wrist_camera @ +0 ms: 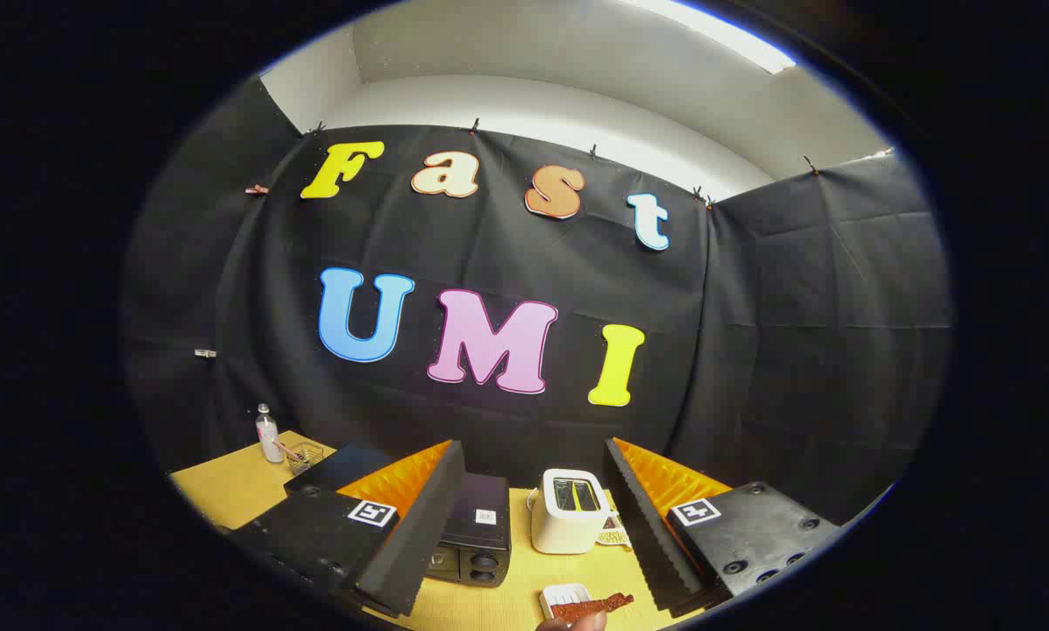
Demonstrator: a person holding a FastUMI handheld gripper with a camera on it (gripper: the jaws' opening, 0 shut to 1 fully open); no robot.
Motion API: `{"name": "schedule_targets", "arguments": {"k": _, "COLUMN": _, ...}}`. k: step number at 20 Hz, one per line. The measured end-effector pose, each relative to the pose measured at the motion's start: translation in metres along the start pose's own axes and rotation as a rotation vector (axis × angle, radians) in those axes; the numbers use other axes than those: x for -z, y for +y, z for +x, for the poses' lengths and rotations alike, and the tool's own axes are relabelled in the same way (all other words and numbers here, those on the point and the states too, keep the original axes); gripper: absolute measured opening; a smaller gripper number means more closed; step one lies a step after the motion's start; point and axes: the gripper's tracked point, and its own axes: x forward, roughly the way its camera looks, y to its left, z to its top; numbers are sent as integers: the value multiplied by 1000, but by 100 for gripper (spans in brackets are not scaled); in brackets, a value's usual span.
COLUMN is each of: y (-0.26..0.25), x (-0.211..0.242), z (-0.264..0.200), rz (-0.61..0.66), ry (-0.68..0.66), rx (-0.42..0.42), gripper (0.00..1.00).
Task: Open the toaster oven, put the food inside, and close the toaster oven door.
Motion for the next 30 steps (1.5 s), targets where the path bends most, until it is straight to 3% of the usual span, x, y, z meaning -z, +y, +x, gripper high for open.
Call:
{"name": "schedule_targets", "arguments": {"k": 15, "y": 16, "x": -1, "z": -2, "rz": 14, "ry": -1, "rx": -27, "gripper": 97}}
{"name": "schedule_targets", "arguments": {"k": 20, "y": 51, "x": 5, "z": 2, "rz": 60, "ry": -20, "rx": -71, "gripper": 97}}
{"name": "schedule_targets", "arguments": {"k": 26, "y": 126, "x": 62, "z": 26, "rz": 151, "ry": 27, "rx": -141, "gripper": 97}}
{"name": "schedule_targets", "arguments": {"k": 30, "y": 166, "x": 116, "z": 37, "rz": 144, "ry": 82, "rx": -157, "gripper": 97}}
